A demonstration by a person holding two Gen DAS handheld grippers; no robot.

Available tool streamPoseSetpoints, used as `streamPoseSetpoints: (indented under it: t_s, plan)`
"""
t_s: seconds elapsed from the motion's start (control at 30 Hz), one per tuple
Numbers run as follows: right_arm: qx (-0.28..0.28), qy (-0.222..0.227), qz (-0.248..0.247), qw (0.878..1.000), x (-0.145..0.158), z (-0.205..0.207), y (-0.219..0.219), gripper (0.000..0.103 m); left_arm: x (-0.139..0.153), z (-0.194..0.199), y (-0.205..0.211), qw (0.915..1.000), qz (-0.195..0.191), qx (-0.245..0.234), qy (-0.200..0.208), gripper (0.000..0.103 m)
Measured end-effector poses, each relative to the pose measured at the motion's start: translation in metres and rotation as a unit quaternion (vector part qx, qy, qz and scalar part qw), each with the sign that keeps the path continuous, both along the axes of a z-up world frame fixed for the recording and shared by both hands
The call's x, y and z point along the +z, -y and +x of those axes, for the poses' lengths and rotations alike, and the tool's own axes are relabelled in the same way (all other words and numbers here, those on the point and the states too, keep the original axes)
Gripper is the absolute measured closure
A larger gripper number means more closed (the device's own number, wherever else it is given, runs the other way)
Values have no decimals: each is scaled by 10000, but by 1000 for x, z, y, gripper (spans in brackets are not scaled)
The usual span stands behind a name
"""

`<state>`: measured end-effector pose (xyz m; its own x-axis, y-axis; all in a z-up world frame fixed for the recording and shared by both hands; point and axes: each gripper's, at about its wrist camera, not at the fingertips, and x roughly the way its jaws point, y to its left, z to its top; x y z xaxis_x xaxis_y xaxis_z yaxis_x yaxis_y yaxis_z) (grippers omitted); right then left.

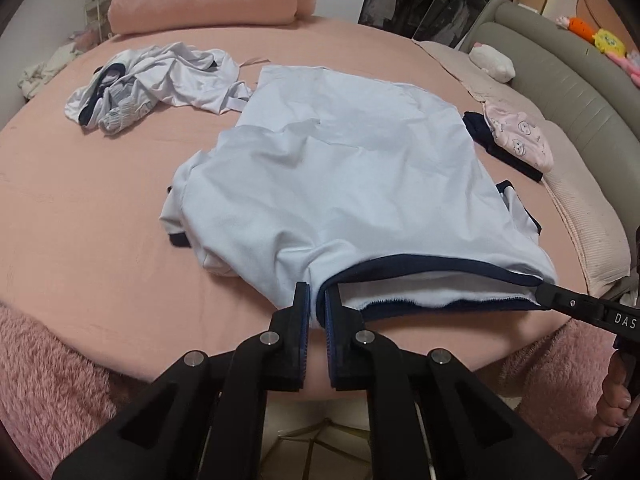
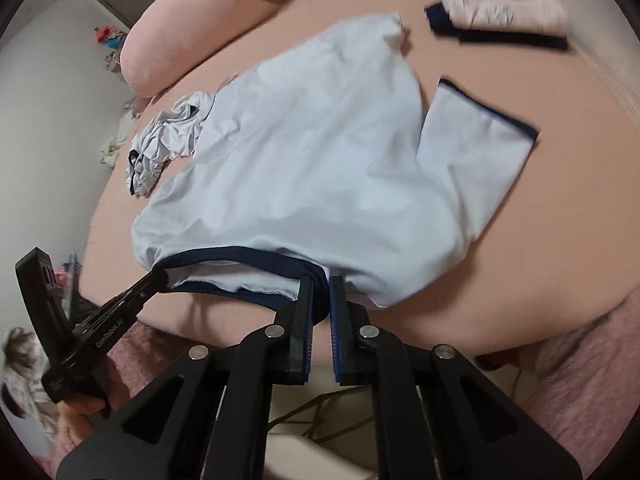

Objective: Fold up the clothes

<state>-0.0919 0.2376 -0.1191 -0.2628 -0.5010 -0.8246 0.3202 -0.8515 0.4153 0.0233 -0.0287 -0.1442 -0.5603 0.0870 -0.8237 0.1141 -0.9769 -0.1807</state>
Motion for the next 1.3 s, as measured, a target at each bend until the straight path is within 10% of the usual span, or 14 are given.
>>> streamPoseSetpoints:
  t_s: [0.3,0.53,0.83,1.03,1.3]
  plan:
    - [137,205,786,9966,-22,-4,27,97,-5,4,-2,9992,384,60,38,92]
    - [265,-532,646,9961,13,-16,58,95,5,-16,-21,9996,166,-166,-126,67]
    - [612,-28,838,9946,-22,-10,61,84,-5,-8,-22,9975,-659,-1,-252,63]
    - [906,-306,1896,9772,-41,1,78,84,-30,-22,-19,9976,-647,20,237,78]
    - [468,-52,1334,9899,-52,-9,53,96,-19,-14,-13,9993,-303,7,206,95]
